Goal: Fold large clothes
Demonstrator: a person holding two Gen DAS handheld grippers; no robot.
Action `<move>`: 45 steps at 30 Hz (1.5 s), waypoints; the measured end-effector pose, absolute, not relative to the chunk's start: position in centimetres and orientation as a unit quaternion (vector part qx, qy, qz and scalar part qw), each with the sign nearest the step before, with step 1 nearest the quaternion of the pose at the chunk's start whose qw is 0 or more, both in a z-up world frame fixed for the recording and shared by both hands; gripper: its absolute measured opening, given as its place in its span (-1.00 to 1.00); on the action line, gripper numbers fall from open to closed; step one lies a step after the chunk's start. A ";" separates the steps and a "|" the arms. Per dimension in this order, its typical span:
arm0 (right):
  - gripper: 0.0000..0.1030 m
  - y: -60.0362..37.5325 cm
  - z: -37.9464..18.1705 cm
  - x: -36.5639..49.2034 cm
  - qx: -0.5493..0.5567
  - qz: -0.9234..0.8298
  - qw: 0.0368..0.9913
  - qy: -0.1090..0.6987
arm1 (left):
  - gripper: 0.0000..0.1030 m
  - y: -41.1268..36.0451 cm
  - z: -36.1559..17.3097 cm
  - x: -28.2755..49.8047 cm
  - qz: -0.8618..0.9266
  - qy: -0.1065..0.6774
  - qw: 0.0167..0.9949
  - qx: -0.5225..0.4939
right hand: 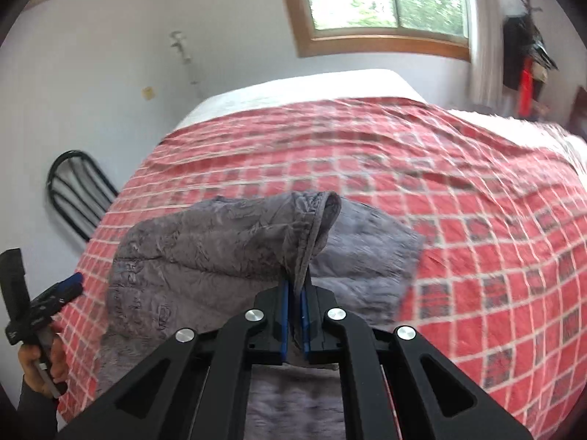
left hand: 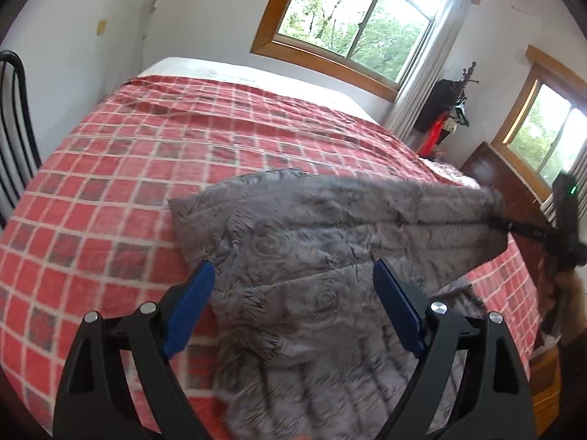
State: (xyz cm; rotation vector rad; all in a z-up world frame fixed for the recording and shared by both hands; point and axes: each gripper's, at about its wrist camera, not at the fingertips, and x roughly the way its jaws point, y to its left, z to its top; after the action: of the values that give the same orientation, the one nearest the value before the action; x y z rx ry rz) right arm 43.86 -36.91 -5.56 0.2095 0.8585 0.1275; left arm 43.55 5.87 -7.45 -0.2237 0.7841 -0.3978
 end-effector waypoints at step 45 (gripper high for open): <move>-0.56 -38.5 -15.4 42.6 0.071 0.078 0.877 0.469 | 0.51 2.7 -14.2 46.5 -0.147 0.480 0.864 -0.035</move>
State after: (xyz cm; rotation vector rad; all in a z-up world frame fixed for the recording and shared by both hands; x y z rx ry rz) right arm 42.55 -38.49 -15.44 0.1483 0.9796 0.1618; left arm 46.50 2.73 -14.19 -0.0730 1.0051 -0.3070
